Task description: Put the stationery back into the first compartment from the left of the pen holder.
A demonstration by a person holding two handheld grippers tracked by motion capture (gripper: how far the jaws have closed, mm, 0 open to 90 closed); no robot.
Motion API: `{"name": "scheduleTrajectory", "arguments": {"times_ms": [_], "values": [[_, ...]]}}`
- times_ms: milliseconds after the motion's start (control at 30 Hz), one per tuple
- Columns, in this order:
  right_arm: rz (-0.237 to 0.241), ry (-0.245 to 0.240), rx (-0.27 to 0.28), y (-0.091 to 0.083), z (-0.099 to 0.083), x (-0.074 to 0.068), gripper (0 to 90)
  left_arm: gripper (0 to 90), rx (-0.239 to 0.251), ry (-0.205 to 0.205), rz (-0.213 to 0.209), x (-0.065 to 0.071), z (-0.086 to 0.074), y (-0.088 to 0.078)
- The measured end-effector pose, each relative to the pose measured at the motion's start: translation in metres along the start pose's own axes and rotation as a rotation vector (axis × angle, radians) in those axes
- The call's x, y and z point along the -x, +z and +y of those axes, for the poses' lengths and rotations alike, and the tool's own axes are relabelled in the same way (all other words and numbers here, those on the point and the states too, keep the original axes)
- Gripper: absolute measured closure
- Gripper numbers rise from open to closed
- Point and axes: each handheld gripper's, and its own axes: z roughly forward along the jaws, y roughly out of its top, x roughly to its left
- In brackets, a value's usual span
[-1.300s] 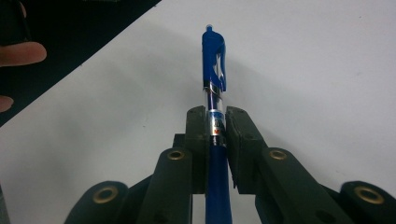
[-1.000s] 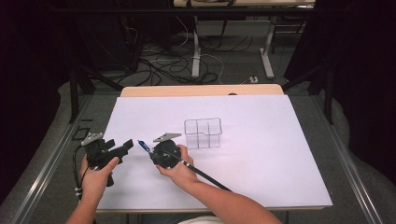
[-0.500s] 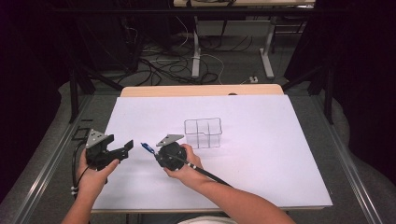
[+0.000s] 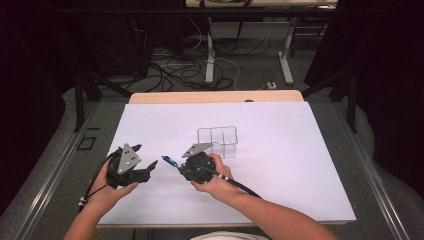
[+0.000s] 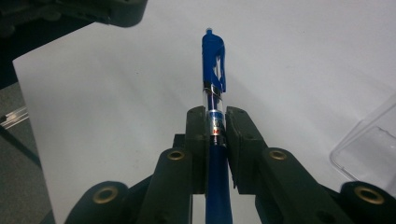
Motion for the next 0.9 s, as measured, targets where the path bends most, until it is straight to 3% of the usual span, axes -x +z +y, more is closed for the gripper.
{"name": "scheduleTrajectory", "arguments": {"times_ms": [33, 200, 367, 467, 567, 900], "values": [[0.009, 0.000, -0.005, -0.004, -0.001, 0.001, 80.1, 28.2, 0.008, 0.015, 0.012, 0.004, 0.002, 0.001], [0.035, -0.009, -0.017, -0.021, -0.005, 0.007, 80.1, 30.4, -0.003, 0.093, -0.021, 0.015, 0.011, 0.003], [0.070, -0.035, -0.029, -0.037, -0.010, 0.015, 80.1, 31.3, 0.005, 0.171, -0.023, 0.028, 0.020, 0.006], [0.074, -0.051, -0.053, -0.048, -0.016, 0.021, 80.1, 31.8, 0.006, 0.225, -0.047, 0.037, 0.027, 0.008], [0.070, -0.064, -0.059, -0.058, -0.022, 0.027, 80.1, 32.2, 0.010, 0.251, -0.070, 0.047, 0.033, 0.012], [0.080, -0.024, -0.072, -0.085, -0.038, 0.052, 80.1, 37.1, 0.007, 0.366, -0.133, 0.078, 0.051, 0.030]]}}
